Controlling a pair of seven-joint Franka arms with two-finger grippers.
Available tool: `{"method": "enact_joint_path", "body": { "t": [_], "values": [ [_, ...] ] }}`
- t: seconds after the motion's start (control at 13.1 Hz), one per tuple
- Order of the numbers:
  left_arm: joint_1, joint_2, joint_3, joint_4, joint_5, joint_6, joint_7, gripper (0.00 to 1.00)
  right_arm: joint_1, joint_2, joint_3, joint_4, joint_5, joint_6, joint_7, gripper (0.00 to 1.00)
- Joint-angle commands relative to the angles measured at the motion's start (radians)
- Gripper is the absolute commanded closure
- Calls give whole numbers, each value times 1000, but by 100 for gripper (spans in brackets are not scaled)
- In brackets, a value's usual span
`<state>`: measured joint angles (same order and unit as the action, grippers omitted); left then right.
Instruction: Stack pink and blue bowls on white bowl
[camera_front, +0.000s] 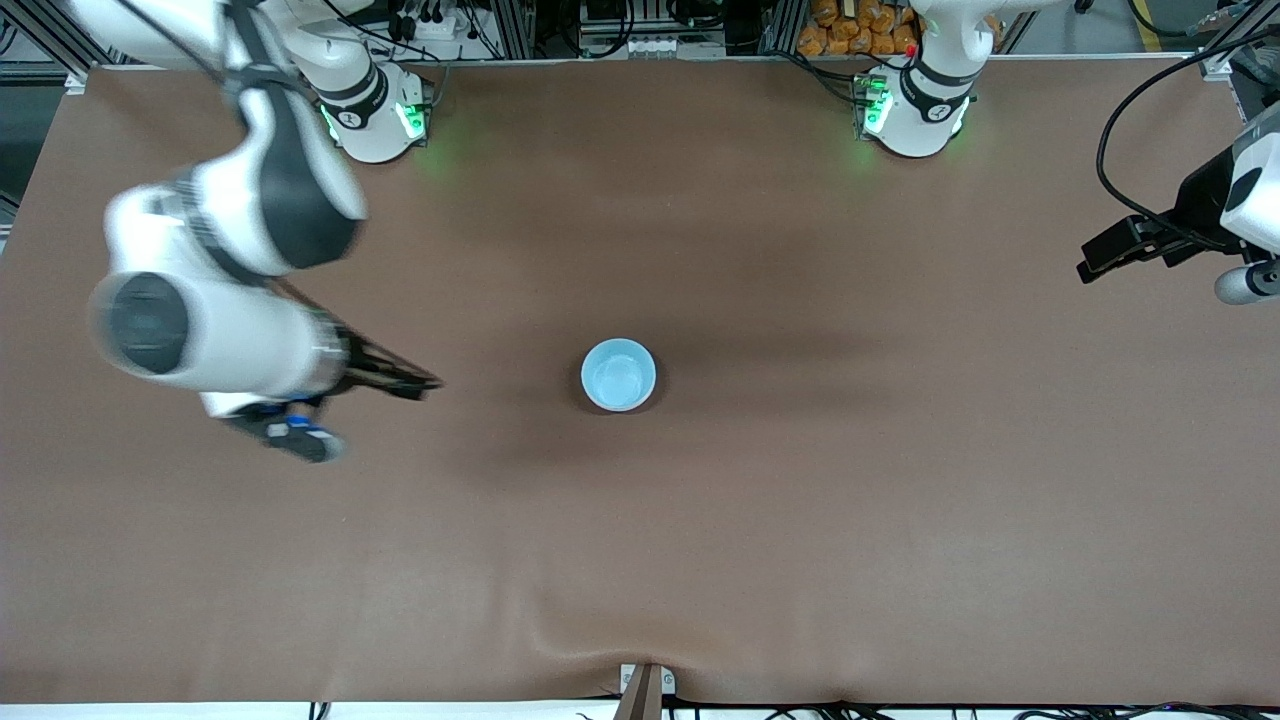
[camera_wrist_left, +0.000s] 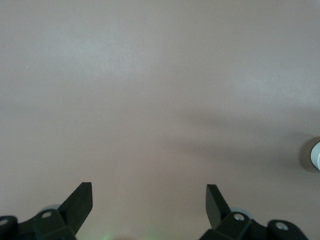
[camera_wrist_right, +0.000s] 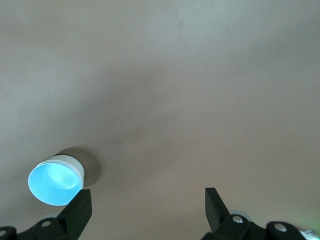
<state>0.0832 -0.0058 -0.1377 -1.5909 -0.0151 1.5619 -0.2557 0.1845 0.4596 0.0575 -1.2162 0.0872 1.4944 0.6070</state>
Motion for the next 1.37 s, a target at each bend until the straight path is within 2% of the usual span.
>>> {"method": "enact_joint_path", "body": {
  "t": [0.0,0.15,0.46,0.69,0.76,1.07,1.14,1.3],
  "values": [
    [7,-22,1,-8,-16,3,19,0,-83,-96,38,4,-55,-29,-117,0],
    [7,-22,1,-8,-16,4,21,0,-123,-127,38,4,-55,-49,-159,0],
    [7,-22,1,-6,-16,4,21,0,-232,-127,59,10,-50,-85,-245,0],
    [7,-23,3,-6,-16,4,21,0,-238,-154,58,40,-52,-112,-315,0],
    [7,-23,3,-6,-16,4,21,0,-232,-201,53,29,-63,-134,-311,0],
    [7,-25,1,-6,-16,4,21,0,-238,-378,36,-219,-63,-68,-329,0],
    [7,-25,1,-6,-16,3,21,0,-238,-428,30,-294,-63,-16,-334,0],
    [7,-25,1,-6,-16,3,21,0,-229,-492,28,-386,-63,35,-335,0]
  ]
}}
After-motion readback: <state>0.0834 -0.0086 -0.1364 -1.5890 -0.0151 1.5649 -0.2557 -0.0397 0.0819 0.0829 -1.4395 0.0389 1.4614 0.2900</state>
